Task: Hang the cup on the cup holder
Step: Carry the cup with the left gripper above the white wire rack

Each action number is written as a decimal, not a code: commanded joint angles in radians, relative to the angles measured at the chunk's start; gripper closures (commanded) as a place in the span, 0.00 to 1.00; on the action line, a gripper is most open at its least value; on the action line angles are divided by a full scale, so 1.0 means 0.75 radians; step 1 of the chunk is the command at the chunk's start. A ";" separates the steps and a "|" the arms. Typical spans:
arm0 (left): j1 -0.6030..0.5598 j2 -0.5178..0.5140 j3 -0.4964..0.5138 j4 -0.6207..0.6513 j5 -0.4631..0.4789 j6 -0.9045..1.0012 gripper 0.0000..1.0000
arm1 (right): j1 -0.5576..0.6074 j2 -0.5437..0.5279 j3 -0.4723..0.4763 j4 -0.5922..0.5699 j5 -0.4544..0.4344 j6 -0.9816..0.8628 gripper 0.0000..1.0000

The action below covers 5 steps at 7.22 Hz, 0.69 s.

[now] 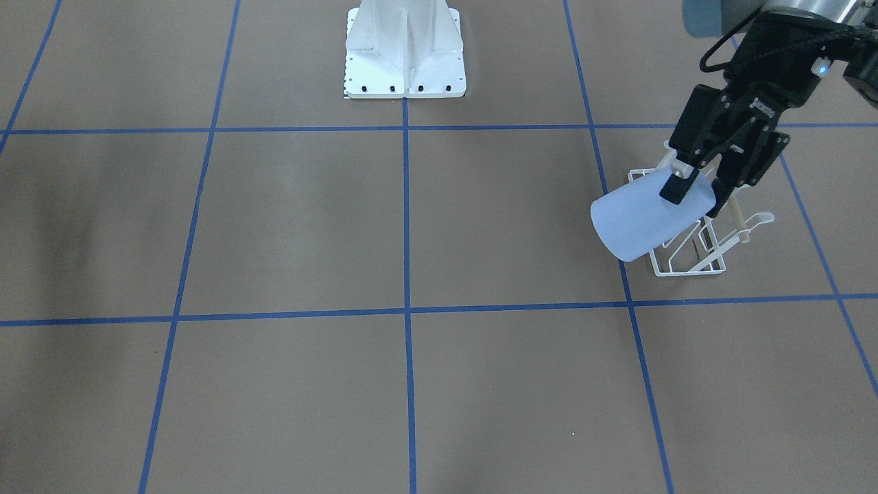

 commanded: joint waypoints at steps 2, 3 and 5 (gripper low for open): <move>-0.080 0.028 -0.070 0.472 0.006 0.498 1.00 | 0.015 -0.005 0.008 -0.565 -0.026 -0.424 0.00; -0.076 0.083 -0.066 0.485 0.006 0.555 1.00 | 0.003 0.003 0.011 -0.702 -0.026 -0.480 0.00; -0.067 0.149 -0.039 0.514 0.006 0.617 1.00 | -0.024 0.007 0.070 -0.884 -0.011 -0.480 0.00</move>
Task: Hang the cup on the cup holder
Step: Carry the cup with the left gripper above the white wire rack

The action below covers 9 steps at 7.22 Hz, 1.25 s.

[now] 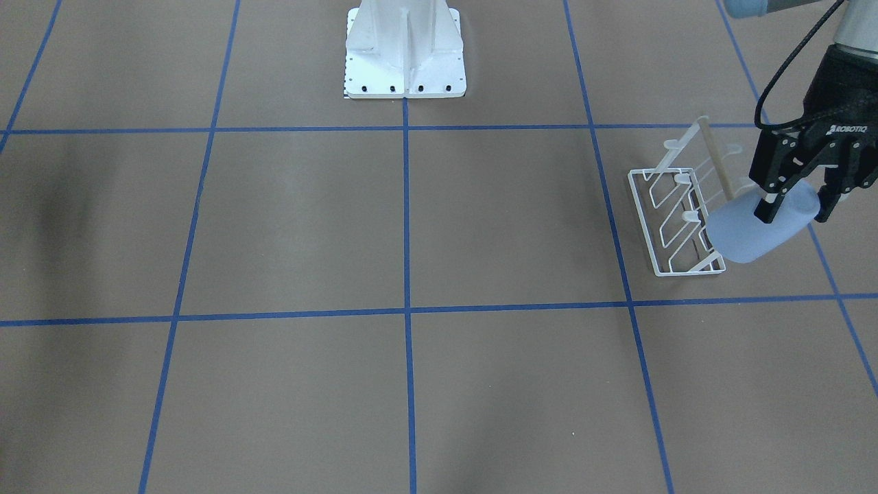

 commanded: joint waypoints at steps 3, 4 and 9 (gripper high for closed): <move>0.126 0.030 0.031 0.076 0.051 0.034 1.00 | -0.035 0.004 0.106 -0.256 0.061 -0.008 0.00; 0.149 0.036 0.031 0.086 0.056 0.032 1.00 | -0.035 0.004 0.106 -0.256 0.067 -0.008 0.00; 0.214 0.091 0.031 0.086 0.080 0.030 1.00 | -0.035 0.002 0.108 -0.258 0.098 -0.004 0.00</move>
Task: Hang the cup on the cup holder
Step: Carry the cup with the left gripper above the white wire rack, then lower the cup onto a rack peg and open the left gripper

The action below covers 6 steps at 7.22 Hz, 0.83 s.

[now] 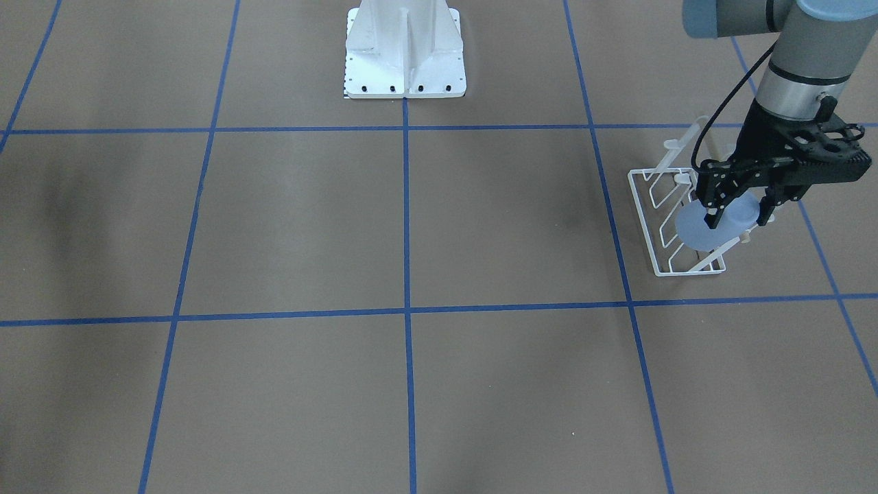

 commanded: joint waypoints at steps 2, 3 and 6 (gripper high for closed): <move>0.041 0.052 0.002 -0.002 -0.001 0.001 1.00 | 0.000 0.001 0.001 0.000 0.006 0.003 0.00; 0.059 0.052 0.016 -0.004 -0.003 -0.009 1.00 | 0.000 0.001 0.001 0.000 0.008 0.003 0.00; 0.088 0.052 0.043 -0.010 -0.007 -0.012 1.00 | 0.000 0.001 0.003 0.000 0.008 0.003 0.00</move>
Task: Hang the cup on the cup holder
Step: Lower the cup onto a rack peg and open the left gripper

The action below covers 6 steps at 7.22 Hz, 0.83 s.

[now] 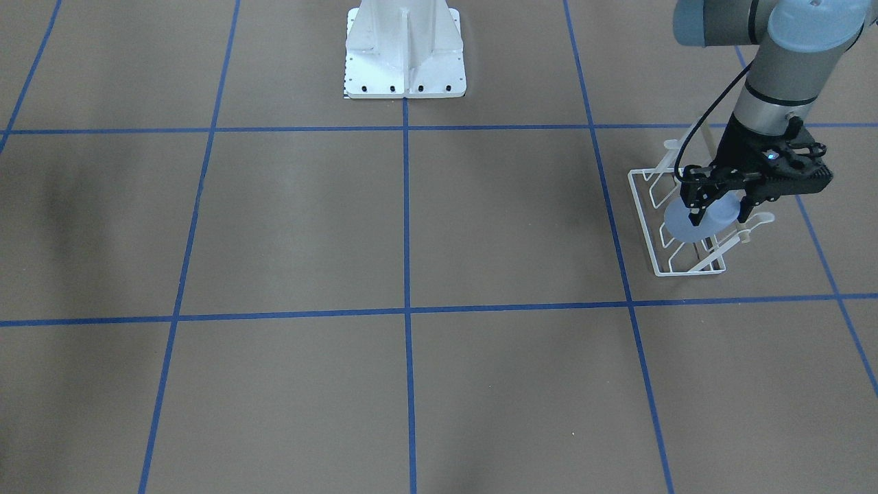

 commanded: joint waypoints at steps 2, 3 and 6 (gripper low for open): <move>0.015 0.025 0.019 -0.005 0.004 0.003 0.13 | 0.000 -0.002 0.032 -0.001 0.004 0.000 0.00; 0.013 0.027 0.009 -0.007 0.004 0.001 0.01 | 0.000 -0.004 0.046 0.001 0.004 0.000 0.00; -0.011 0.011 -0.032 0.005 -0.010 0.054 0.01 | 0.004 -0.035 0.040 0.026 0.042 -0.006 0.00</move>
